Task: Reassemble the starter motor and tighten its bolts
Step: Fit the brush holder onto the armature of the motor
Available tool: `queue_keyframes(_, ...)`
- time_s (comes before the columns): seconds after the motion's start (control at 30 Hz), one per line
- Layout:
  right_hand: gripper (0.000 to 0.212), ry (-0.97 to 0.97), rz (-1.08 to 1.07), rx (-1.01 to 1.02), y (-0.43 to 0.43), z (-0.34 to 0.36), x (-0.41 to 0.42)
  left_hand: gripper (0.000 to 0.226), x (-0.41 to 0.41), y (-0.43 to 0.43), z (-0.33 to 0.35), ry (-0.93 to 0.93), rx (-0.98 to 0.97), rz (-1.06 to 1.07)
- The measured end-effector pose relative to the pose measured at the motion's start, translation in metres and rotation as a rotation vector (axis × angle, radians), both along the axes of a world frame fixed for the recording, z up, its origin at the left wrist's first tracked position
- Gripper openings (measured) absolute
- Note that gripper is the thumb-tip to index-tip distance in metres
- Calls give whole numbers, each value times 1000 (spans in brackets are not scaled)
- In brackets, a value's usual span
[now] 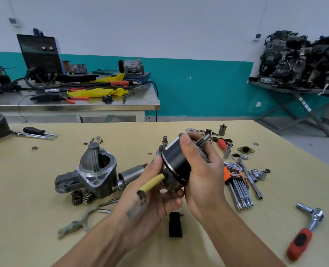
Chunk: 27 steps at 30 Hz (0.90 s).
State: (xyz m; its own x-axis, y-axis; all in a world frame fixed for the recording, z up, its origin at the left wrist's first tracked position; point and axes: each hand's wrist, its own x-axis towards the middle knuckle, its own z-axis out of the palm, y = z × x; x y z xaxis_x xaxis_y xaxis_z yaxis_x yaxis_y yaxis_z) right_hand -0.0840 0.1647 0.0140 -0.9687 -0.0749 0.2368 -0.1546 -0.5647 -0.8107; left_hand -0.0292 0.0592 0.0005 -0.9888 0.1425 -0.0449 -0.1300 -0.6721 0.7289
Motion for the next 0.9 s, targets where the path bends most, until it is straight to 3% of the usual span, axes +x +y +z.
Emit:
queue_keyframes(0.27,63,22,42,185,-4,-6,5,68,-7,2,-9,59,-214,167)
queue_keyframes(0.37,41,219,214,317,7,-2,-7,61,-7,-5,-1,37,-184,189)
queue_keyframes(0.47,52,385,238,443,20,12,-17,60,-5,-14,6,7,-157,115)
queue_keyframes(0.6,50,443,120,384,16,9,-17,58,-4,-7,3,-16,-230,37)
queue_keyframes(0.9,29,212,23,200,-1,-3,0,57,0,-6,2,69,-402,185)
